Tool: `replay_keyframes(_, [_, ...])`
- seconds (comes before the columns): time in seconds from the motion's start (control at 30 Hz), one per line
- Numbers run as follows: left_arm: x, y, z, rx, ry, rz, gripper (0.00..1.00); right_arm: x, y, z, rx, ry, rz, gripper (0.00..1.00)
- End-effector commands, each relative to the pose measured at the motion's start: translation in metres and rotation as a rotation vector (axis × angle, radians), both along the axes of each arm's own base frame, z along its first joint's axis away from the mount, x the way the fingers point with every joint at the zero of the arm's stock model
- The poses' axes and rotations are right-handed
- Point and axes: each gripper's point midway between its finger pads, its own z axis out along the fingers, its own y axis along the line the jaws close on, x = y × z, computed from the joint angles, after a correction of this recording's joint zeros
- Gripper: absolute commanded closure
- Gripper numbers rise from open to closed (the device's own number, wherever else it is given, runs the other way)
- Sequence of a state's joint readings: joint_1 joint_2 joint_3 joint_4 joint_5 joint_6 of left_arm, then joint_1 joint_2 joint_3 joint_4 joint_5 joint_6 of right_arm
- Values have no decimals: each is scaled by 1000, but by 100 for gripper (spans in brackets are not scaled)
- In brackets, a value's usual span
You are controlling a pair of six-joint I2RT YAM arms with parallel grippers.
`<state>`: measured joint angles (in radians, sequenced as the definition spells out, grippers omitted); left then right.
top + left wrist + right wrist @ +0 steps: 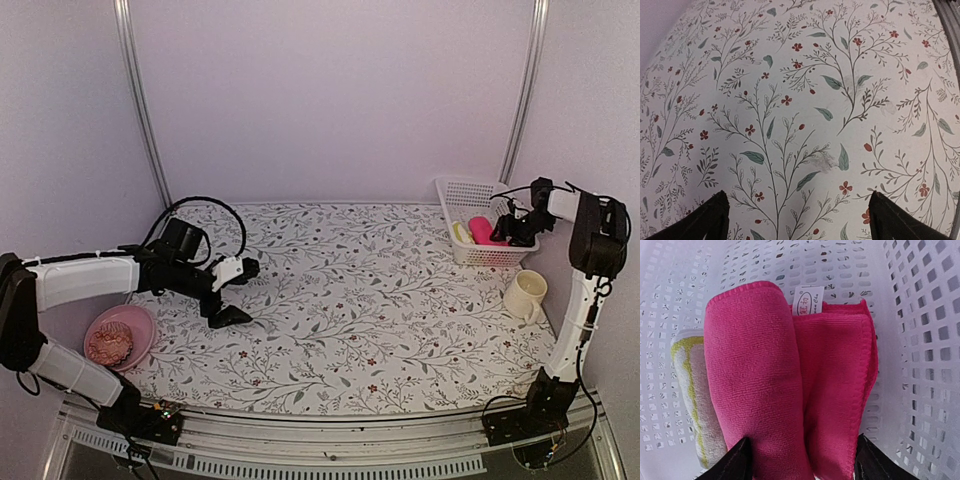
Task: Roll the towels
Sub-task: Place the towel in the bin.
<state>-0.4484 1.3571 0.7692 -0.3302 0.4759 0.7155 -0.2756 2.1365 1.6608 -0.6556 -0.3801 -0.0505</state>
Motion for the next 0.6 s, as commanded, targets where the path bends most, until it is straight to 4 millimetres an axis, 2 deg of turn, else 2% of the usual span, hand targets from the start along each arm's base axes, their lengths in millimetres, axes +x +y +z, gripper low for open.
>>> replay_keyframes(0.0, [5,4,1,-8,-14,24,3,-3,-14,26,-141,-16,-29,28])
replay_keyframes(0.13, [6,5,0,-3,-17,32,3,-1,-22,34,-233,-9,-50,25])
replay_keyframes(0.27, [6,5,0,-1,-18,34,3,2,-24,50,-307,-35,-56,24])
replay_keyframes(0.4, [7,5,-1,2,-16,36,3,11,-5,74,-386,-83,-18,22])
replay_keyframes(0.57, [8,6,-3,8,-16,40,3,21,24,92,-451,-109,27,22])
